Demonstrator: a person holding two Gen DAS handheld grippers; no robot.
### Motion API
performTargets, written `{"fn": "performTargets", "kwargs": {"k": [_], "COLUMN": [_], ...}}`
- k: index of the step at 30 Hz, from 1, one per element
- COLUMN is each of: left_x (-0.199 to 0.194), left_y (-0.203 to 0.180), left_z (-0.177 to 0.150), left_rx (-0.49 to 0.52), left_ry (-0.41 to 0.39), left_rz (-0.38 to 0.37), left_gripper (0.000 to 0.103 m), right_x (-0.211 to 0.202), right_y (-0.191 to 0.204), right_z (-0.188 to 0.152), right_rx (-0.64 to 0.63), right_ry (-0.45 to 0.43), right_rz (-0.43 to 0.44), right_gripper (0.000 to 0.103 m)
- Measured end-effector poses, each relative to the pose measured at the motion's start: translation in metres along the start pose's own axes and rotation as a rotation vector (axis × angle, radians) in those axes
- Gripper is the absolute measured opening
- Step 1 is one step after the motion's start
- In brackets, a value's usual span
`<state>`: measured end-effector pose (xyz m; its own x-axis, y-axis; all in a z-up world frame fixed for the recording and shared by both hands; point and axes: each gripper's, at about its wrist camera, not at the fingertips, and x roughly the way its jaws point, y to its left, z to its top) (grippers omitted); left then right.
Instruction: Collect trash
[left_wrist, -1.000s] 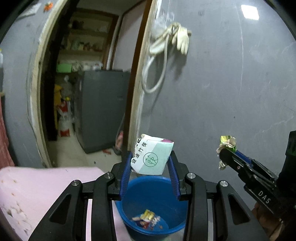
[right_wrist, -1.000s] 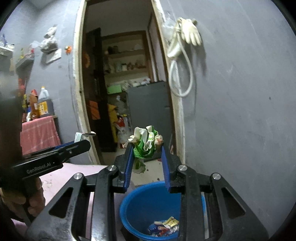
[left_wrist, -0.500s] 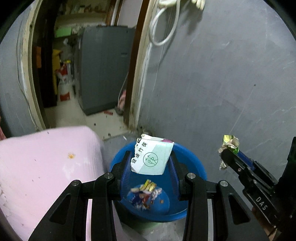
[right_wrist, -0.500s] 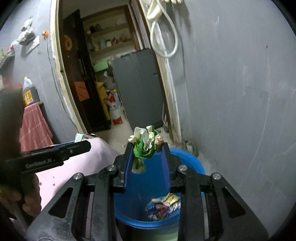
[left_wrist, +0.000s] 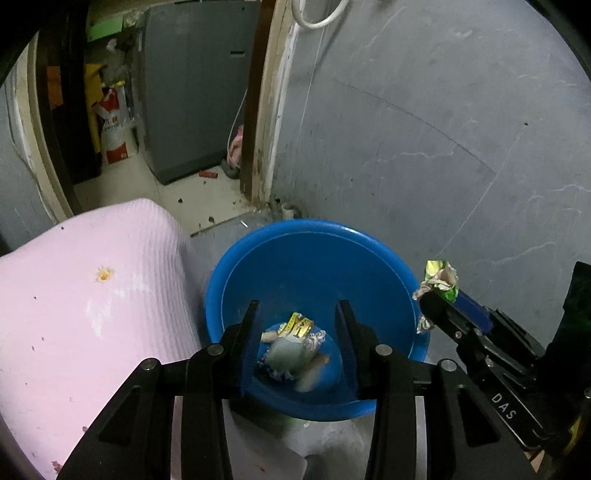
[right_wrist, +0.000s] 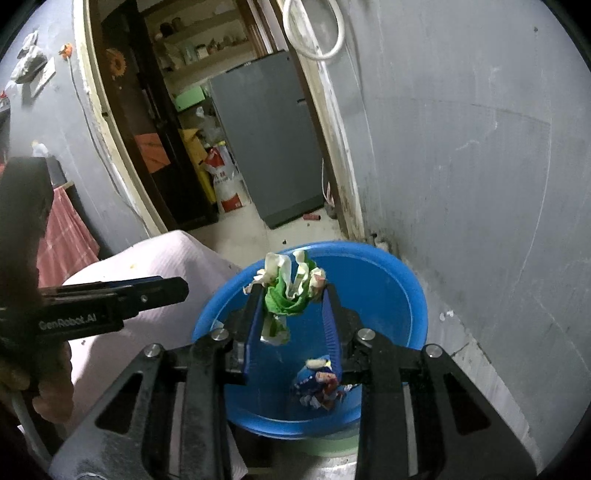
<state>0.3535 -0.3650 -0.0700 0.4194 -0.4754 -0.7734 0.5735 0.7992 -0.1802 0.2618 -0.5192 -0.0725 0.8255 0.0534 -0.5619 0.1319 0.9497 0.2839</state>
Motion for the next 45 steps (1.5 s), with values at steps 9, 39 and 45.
{"fn": "performTargets", "kwargs": {"k": [9,39,45], "left_x": [-0.006,-0.171,-0.205], "left_y": [-0.001,0.034,0.03], "left_z": [0.002,-0.02,-0.046], "left_rx": [-0.025,-0.112,-0.097], "left_ry": [-0.023,-0.427,-0.489], "left_rz": [-0.004,0.127,0.149], "left_gripper": [0.047,0.101,0.101], "right_x": [0.002,-0.113,-0.142], "right_y": [0.0,0.076,0.098], "right_z": [-0.001,0.028,0.014], "right_rx": [0.026,-0.062,-0.092], "right_ry": [0.027,-0.228,-0.27], "right_rz": [0.003,-0.004,0.004], "right_gripper": [0.043,0.103,0.103]}}
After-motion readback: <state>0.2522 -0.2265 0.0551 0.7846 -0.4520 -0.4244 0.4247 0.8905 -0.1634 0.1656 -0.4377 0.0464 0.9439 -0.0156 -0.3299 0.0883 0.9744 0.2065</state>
